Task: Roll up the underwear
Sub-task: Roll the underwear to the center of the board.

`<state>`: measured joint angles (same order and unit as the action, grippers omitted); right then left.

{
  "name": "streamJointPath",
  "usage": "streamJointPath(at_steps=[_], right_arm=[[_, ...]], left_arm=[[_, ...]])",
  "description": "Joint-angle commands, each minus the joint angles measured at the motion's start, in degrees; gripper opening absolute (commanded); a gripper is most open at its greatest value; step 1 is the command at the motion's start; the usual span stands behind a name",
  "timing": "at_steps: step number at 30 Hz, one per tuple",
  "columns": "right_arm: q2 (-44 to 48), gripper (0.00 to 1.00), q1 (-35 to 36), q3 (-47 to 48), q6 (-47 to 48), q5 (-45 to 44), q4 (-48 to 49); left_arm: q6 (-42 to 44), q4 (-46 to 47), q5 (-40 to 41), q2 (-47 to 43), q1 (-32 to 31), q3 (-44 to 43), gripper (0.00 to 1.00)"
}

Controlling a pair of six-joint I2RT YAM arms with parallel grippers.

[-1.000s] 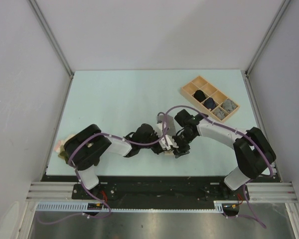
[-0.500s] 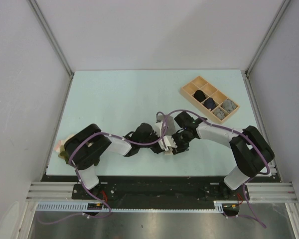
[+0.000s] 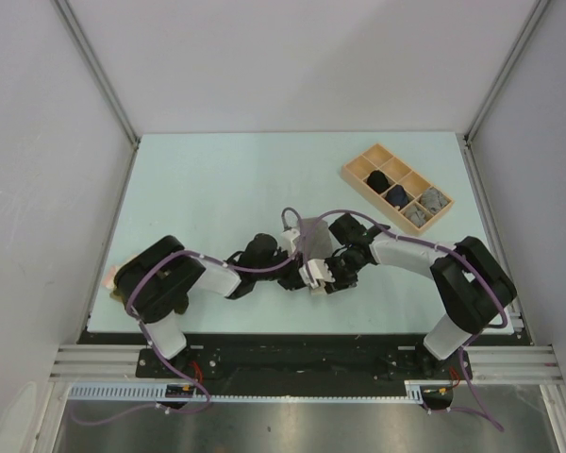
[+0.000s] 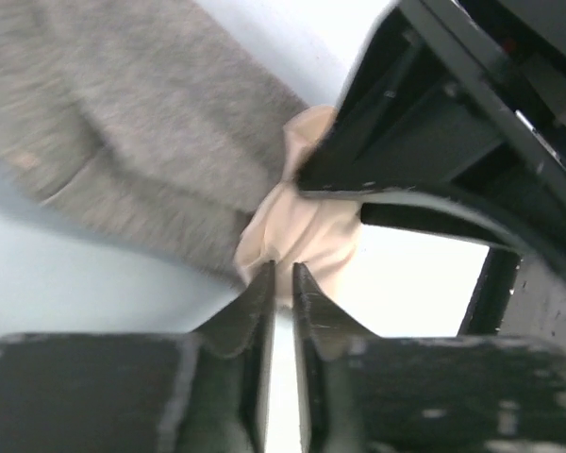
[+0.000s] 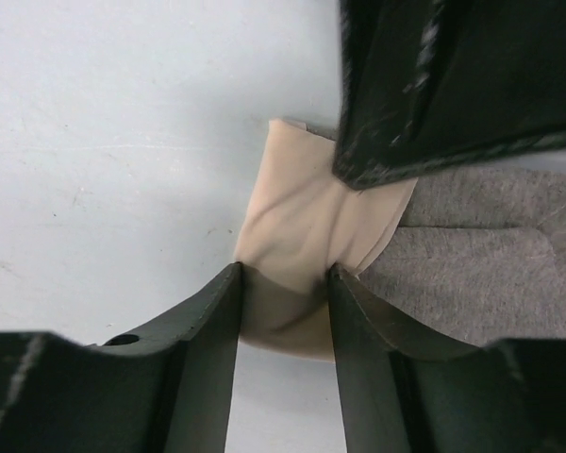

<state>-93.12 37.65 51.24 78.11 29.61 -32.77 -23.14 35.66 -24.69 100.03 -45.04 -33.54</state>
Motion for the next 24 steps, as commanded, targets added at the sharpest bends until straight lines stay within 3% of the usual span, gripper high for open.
streamJointPath(at_steps=[1, 5, 9, 18, 24], right_arm=[[-4.08, 0.42, 0.49, -1.59, -0.06, -3.33, 0.70], [-4.96, 0.32, 0.93, -1.67, -0.50, -4.03, 0.43], [-5.14, 0.29, 1.29, -1.41, -0.76, -3.42, 0.08], [-8.30, 0.22, 0.06, 6.32, -1.64, 3.35, -12.12], [-14.53, 0.18, -1.70, 14.14, -1.56, 10.02, -25.99]], left_arm=[[-4.63, 6.52, -0.45, -4.92, 2.84, 3.91, 0.20], [-5.96, 9.07, 1.83, -10.89, 4.69, 7.60, 0.27], [-3.50, 10.39, 5.34, -17.57, 5.22, 13.13, 0.33], [5.89, 28.58, 6.85, -32.87, 4.44, 31.06, 0.42], [18.99, 23.61, 1.75, -39.82, -2.23, 32.05, 0.50]])
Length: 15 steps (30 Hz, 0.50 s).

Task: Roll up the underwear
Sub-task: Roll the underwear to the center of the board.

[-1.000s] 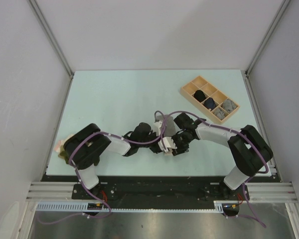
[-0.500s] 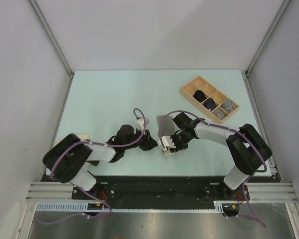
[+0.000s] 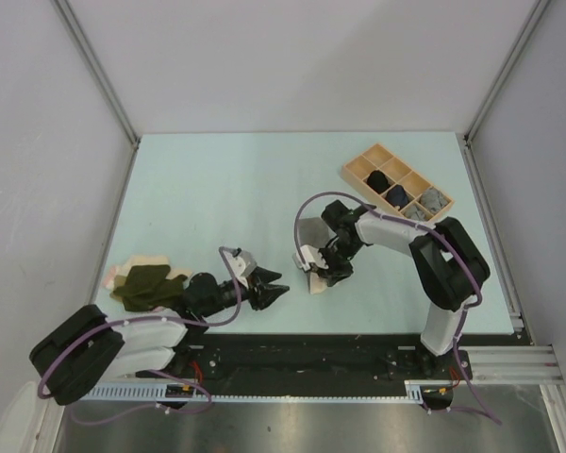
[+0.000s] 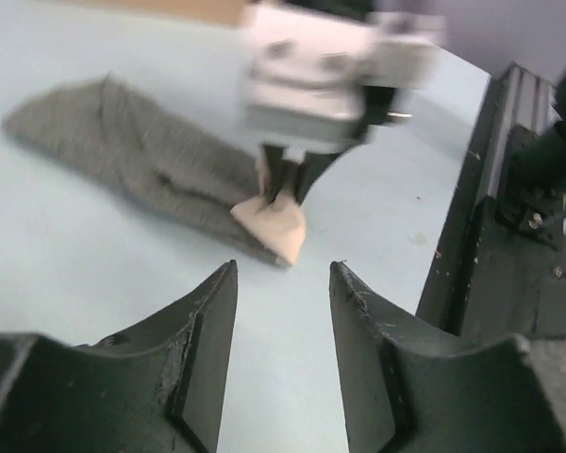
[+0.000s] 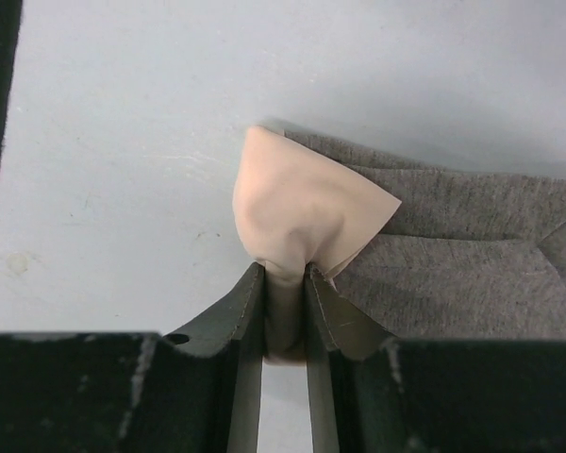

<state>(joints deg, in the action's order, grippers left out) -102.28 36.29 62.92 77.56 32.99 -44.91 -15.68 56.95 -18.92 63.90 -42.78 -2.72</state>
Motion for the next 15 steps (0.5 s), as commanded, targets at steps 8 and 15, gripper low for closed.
streamJointPath(at_steps=[8, 15], right_arm=[[-14.69, 0.17, -4.03, 10.73, 4.34, 16.74, -29.69], [-19.53, 0.17, -5.00, 13.90, 8.92, 19.56, -38.67]], left_arm=[[23.76, -7.89, -2.88, -0.72, -11.70, -3.86, 0.59], [31.50, -14.67, -1.74, 6.57, -16.62, -11.86, 0.66]])
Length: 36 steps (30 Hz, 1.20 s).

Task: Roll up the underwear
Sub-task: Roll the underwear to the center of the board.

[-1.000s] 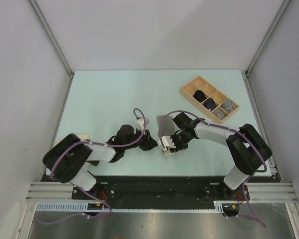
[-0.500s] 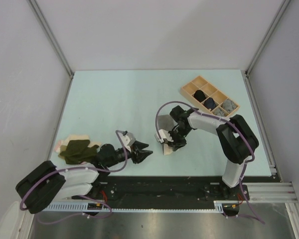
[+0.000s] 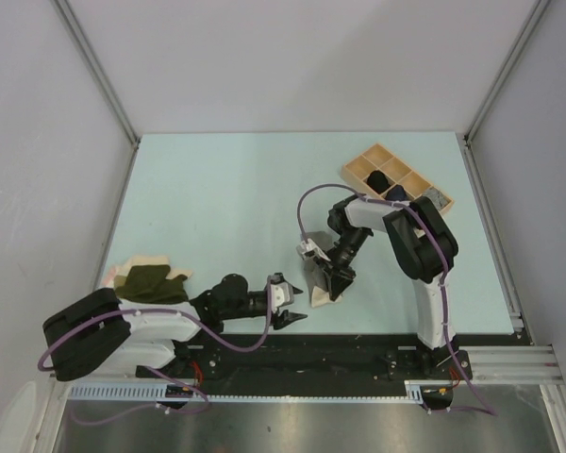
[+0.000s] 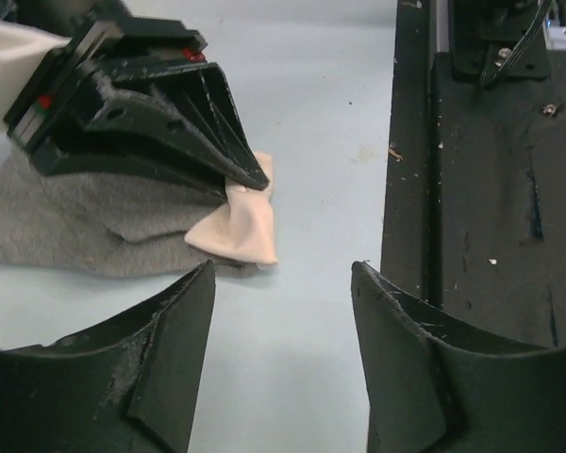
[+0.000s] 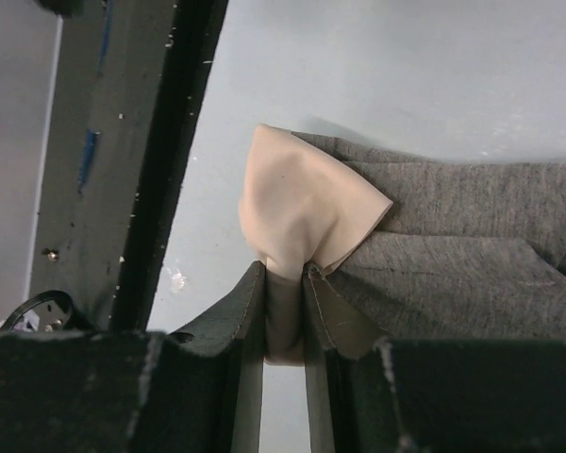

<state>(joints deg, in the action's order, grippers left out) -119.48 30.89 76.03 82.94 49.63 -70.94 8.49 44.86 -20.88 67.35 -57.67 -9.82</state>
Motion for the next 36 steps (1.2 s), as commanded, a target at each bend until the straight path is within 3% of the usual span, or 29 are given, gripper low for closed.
streamJointPath(at_steps=[1, 3, 8, 21, 27, 29, 32, 36], right_arm=[[-2.60, 0.17, 0.31, 1.05, 3.64, 3.19, -12.91], [-3.56, 0.17, 0.13, 1.49, 4.07, 3.46, -14.05], [-5.23, 0.17, -0.57, 3.07, 5.13, 4.25, -16.16], [-5.85, 0.17, -0.66, 3.42, 4.78, 3.99, -16.25], [-5.85, 0.17, -0.92, 3.42, 4.87, 4.16, -16.08], [-5.76, 0.18, -0.92, 3.42, 4.60, 4.16, -15.90], [-5.33, 0.22, -1.01, 3.42, 3.73, 4.16, -15.11], [-3.75, 0.31, -1.62, 3.42, 2.23, 4.34, -13.27]], left_arm=[[8.46, -3.02, -0.29, 3.83, -2.09, -5.46, 0.68], [9.52, -4.51, -0.65, 5.41, -3.14, -7.48, 0.73], [13.65, -8.29, -0.13, 12.18, -5.17, -11.53, 0.75], [15.94, -6.98, 5.77, 22.72, -6.05, -17.77, 0.69], [14.19, -9.62, 5.15, 25.98, -5.96, -20.23, 0.52], [13.66, -10.49, 5.41, 26.34, -6.05, -20.58, 0.42], [12.61, -11.99, 5.94, 26.69, -6.05, -21.02, 0.18], [10.06, -15.15, 3.23, 26.87, -4.65, -22.25, 0.03]])
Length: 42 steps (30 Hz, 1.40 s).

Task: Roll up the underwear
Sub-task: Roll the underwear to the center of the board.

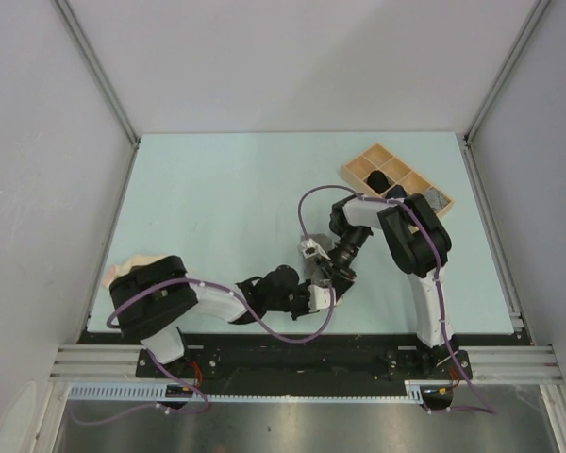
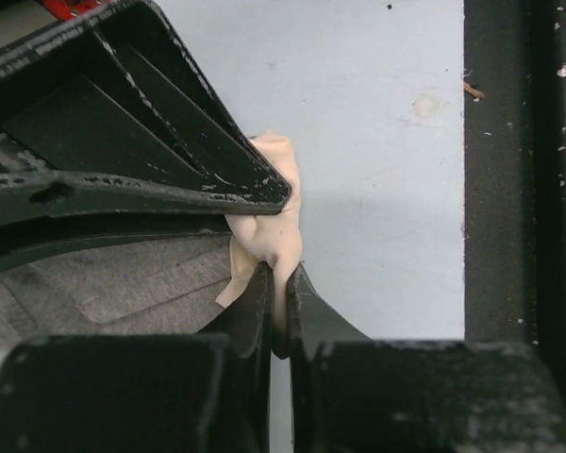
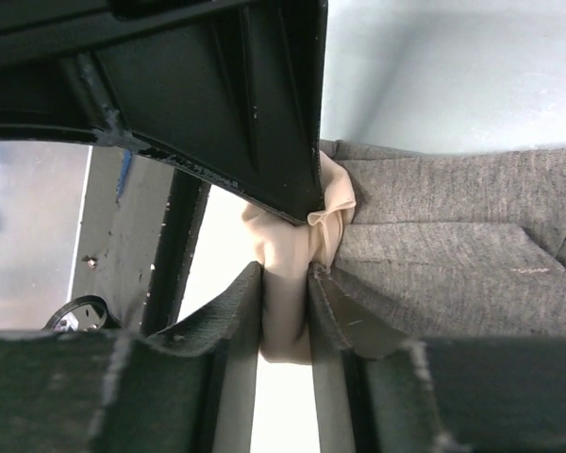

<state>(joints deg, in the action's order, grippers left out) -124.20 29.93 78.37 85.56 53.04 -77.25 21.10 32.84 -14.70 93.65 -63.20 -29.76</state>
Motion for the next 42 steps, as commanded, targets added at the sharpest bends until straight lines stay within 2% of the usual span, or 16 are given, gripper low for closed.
streamJointPath(at_steps=[1, 8, 13, 16, 19, 23, 30, 42], right_arm=[[1.59, 0.32, -0.93, 1.00, -1.09, 1.36, -6.51], [10.81, 0.46, -7.07, 1.17, -6.43, 3.48, 0.25], [17.67, 0.46, -12.95, 1.17, -10.59, 2.77, 6.50], [21.26, 0.46, -14.37, 0.74, -8.75, 3.39, 7.03], [25.66, 0.45, -14.38, -1.81, -1.47, 4.53, 6.24], [30.23, 0.44, -10.79, -7.60, 4.53, 3.66, 10.16], [37.44, 0.48, -0.16, -19.91, -1.62, -6.80, 28.55], [38.16, 0.50, 8.03, -26.86, -2.24, -16.99, 35.85]], left_arm=[[-4.65, -3.92, -3.75, 0.57, 1.49, -2.50, 0.02], [-13.27, -6.29, -14.47, 1.19, 8.08, -3.46, 0.00], [-18.02, -10.50, -21.85, 3.81, 13.27, -6.88, 0.01], [-20.21, -15.60, -25.63, 6.01, 15.47, -11.10, 0.01], [-23.01, -20.17, -30.72, 9.97, 17.23, -15.76, 0.00], [-27.68, -21.42, -34.95, 13.93, 19.34, -18.84, 0.01], [-37.08, -20.62, -38.92, 20.52, 23.38, -21.12, 0.02], [-42.54, -20.71, -39.61, 25.09, 24.88, -22.98, 0.05]])
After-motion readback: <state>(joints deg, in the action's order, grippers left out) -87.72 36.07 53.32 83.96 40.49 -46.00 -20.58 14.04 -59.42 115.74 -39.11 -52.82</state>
